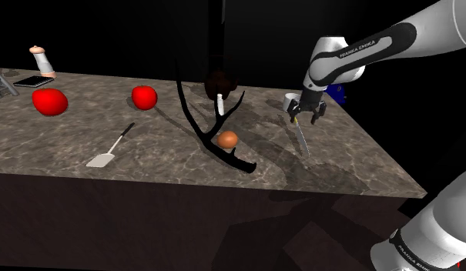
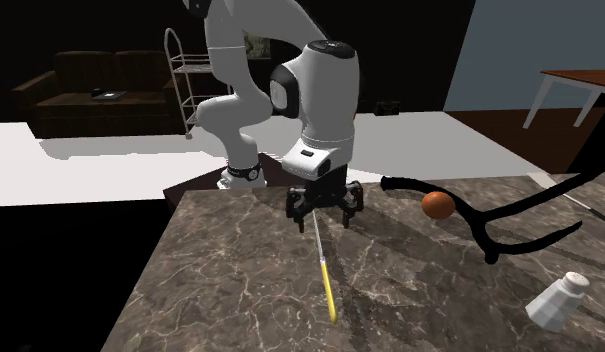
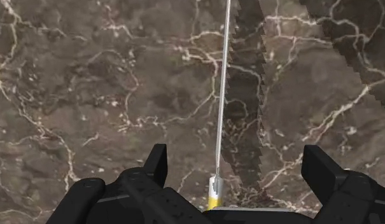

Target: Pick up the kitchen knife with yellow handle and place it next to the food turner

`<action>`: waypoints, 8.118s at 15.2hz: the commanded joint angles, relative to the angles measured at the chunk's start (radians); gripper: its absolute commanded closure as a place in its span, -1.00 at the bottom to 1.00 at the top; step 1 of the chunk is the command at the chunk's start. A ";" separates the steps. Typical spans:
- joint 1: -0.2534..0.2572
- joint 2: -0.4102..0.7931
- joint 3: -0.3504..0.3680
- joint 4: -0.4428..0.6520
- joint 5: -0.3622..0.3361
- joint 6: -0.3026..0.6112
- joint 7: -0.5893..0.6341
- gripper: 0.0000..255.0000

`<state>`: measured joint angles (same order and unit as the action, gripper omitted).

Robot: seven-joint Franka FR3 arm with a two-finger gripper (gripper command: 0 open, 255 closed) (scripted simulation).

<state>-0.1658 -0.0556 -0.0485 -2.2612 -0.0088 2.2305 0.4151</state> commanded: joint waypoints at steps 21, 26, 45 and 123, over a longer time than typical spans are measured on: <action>-0.014 0.140 -0.013 0.002 0.003 0.132 0.024 1.00; -0.014 0.140 -0.013 0.002 0.003 0.132 0.024 1.00; -0.013 0.013 -0.012 0.111 -0.005 -0.104 0.029 1.00; 0.564 0.908 0.274 1.226 -0.189 -0.355 0.868 -1.00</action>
<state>0.3987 0.8522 0.2251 -1.0352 -0.1977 1.8760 1.2833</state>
